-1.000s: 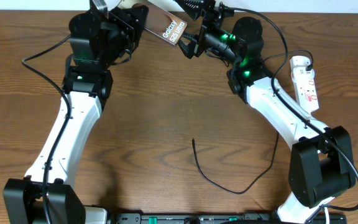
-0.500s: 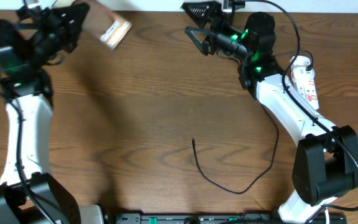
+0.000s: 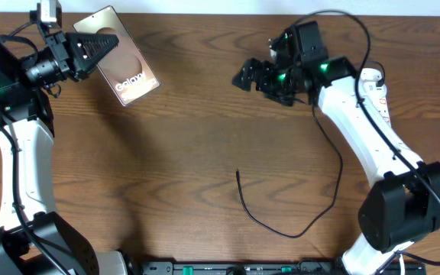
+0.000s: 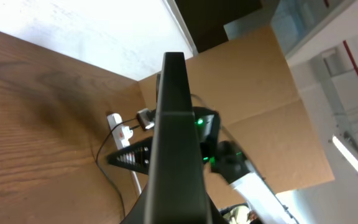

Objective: Plug charger to phone and switch on socket
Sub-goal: 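Release the phone with the right gripper and move it toward the cable plug, then grasp the black charger cable's plug end with the right gripper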

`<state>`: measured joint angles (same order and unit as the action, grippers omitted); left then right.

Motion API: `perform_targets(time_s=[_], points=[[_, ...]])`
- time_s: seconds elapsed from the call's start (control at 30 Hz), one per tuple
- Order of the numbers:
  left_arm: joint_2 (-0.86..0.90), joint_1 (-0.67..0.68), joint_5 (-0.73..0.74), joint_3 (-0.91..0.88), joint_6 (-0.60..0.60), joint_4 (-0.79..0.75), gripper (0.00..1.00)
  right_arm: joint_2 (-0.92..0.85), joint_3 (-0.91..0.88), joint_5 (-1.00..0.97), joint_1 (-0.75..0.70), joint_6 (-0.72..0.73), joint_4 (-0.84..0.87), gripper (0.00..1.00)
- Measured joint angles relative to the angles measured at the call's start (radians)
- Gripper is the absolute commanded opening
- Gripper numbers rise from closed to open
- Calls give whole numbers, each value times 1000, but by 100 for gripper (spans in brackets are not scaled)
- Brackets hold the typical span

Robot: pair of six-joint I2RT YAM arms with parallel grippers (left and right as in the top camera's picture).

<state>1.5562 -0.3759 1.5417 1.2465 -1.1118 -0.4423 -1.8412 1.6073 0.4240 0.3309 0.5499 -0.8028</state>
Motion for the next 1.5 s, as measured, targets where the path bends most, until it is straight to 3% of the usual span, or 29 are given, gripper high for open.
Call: perform_targets(time_s=[0.13,0.23,0.4,0.9,1.13,1.5], points=[[0,0,5,0,36,0,7,7,38,-186,59,-107,-226,99],[0,0,6,0,53,0,8,7,-1,-250,108,-134,-259,99],[0,0,6,0,71,0,7,3,-147,-298,208,-114,-240,99],[0,0,9,0,74,0,7,3,-351,-317,388,36,-201,99],[0,0,9,0,74,0,7,1,-374,-325,425,87,-172,99],[0,0,9,0,90,0,7,-122,-369,-328,425,123,-160,91]])
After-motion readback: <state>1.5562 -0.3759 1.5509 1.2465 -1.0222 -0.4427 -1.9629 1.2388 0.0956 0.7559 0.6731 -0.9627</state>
